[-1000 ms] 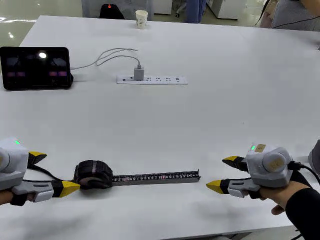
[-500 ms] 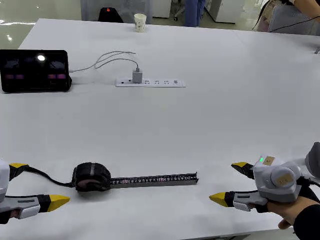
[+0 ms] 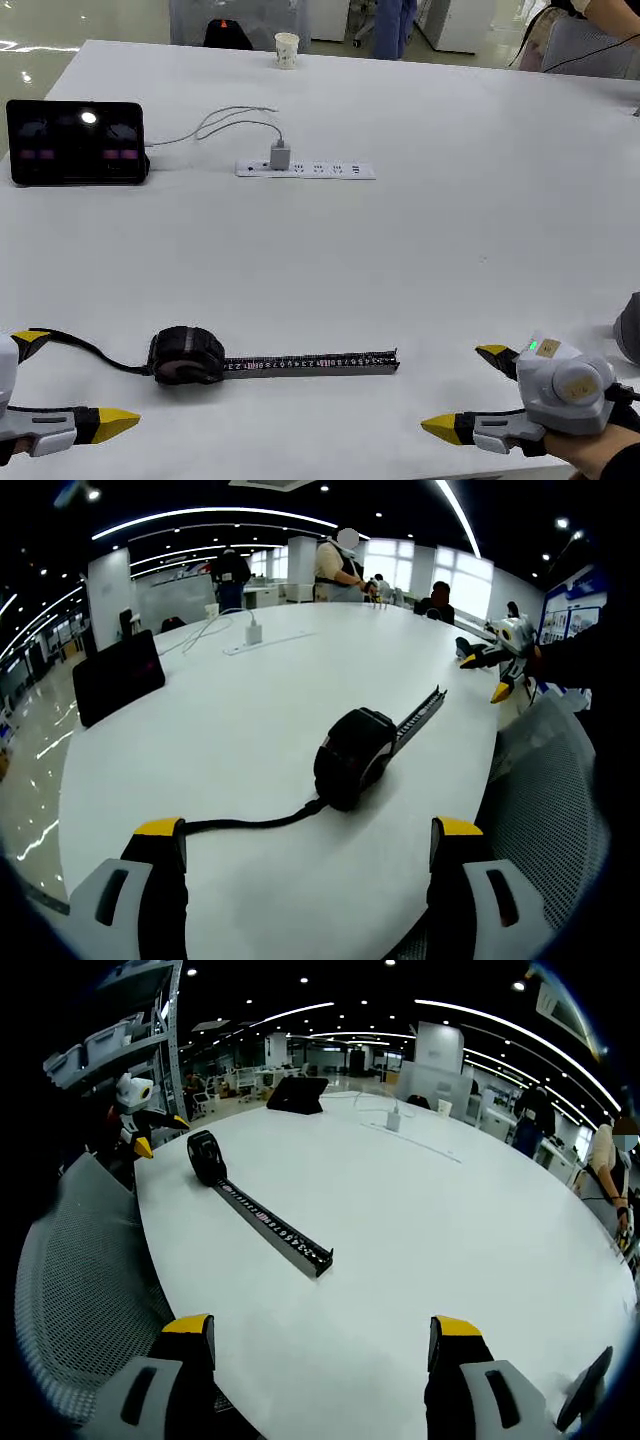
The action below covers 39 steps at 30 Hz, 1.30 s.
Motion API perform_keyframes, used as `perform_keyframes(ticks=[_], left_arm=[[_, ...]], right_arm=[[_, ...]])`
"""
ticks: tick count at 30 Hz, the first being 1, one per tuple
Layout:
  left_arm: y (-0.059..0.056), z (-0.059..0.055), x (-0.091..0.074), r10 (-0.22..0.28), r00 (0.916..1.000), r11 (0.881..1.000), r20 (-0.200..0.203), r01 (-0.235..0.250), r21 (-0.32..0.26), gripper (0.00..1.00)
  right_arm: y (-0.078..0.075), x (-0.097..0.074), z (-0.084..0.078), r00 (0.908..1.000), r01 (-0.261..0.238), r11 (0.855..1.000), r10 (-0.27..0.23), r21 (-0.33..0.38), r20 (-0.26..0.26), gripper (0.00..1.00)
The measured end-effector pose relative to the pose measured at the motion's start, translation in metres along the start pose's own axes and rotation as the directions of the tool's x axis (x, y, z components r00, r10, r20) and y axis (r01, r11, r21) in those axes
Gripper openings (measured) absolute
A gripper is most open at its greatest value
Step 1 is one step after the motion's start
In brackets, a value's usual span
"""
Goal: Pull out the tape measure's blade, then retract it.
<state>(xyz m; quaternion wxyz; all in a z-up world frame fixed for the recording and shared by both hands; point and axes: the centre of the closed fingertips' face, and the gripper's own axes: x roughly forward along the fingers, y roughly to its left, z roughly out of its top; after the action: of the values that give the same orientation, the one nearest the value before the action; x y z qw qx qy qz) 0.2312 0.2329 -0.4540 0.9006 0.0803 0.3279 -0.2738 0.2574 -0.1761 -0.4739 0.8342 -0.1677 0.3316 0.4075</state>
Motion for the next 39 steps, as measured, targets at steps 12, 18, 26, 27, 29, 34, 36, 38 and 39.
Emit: perform_keyframes(ticks=[12,18,26,27,29,34,36,38,39], left_arm=[[-0.0072,-0.0014,-0.0008,-0.024,0.9997,1.0,0.003,0.024,0.011,0.99],[-0.008,-0.0027,-0.0023,-0.024,0.9997,1.0,0.004,0.024,0.018,0.99],[-0.0093,-0.0086,-0.0018,-0.024,0.9996,1.0,-0.017,0.025,0.013,0.99],[-0.0096,-0.0088,-0.0016,-0.024,0.9996,1.0,-0.017,0.025,0.014,0.99],[-0.01,-0.0084,-0.001,-0.024,0.9996,1.0,-0.015,0.024,0.015,0.99],[-0.0102,-0.0069,0.0004,-0.022,0.9997,1.0,-0.011,0.022,0.0,0.99],[-0.0099,-0.0066,0.0009,-0.017,0.9998,1.0,-0.011,0.017,-0.002,0.99],[-0.0101,-0.0067,0.0014,-0.014,0.9998,1.0,-0.012,0.014,-0.008,0.99],[-0.0082,-0.0072,0.0019,0.004,0.9999,1.0,-0.014,-0.005,-0.015,0.99]], right_arm=[[0.0057,0.0006,0.0034,0.9988,-0.042,0.999,0.042,0.012,0.024,0.99],[0.0079,0.0012,0.0029,0.9984,-0.052,0.999,0.052,0.008,0.022,0.99],[0.0057,0.0014,-0.0007,0.9987,-0.048,0.999,0.047,0.025,0.02,0.99],[0.0061,0.0014,-0.0004,0.9985,-0.051,0.998,0.051,0.027,0.022,0.99],[0.0045,0.002,-0.0021,0.9987,-0.048,0.999,0.048,0.021,0.019,0.99],[0.0031,0.0019,-0.0035,0.9988,-0.047,0.999,0.046,0.019,0.013,0.99],[0.0026,0.0015,-0.0041,0.9989,-0.046,0.999,0.046,0.015,0.01,0.99],[0.0021,0.001,-0.0051,0.9989,-0.047,0.999,0.047,0.014,0.004,0.99],[0.0008,0.0009,-0.0051,0.999,-0.045,0.999,0.045,0.012,0.003,0.99]])
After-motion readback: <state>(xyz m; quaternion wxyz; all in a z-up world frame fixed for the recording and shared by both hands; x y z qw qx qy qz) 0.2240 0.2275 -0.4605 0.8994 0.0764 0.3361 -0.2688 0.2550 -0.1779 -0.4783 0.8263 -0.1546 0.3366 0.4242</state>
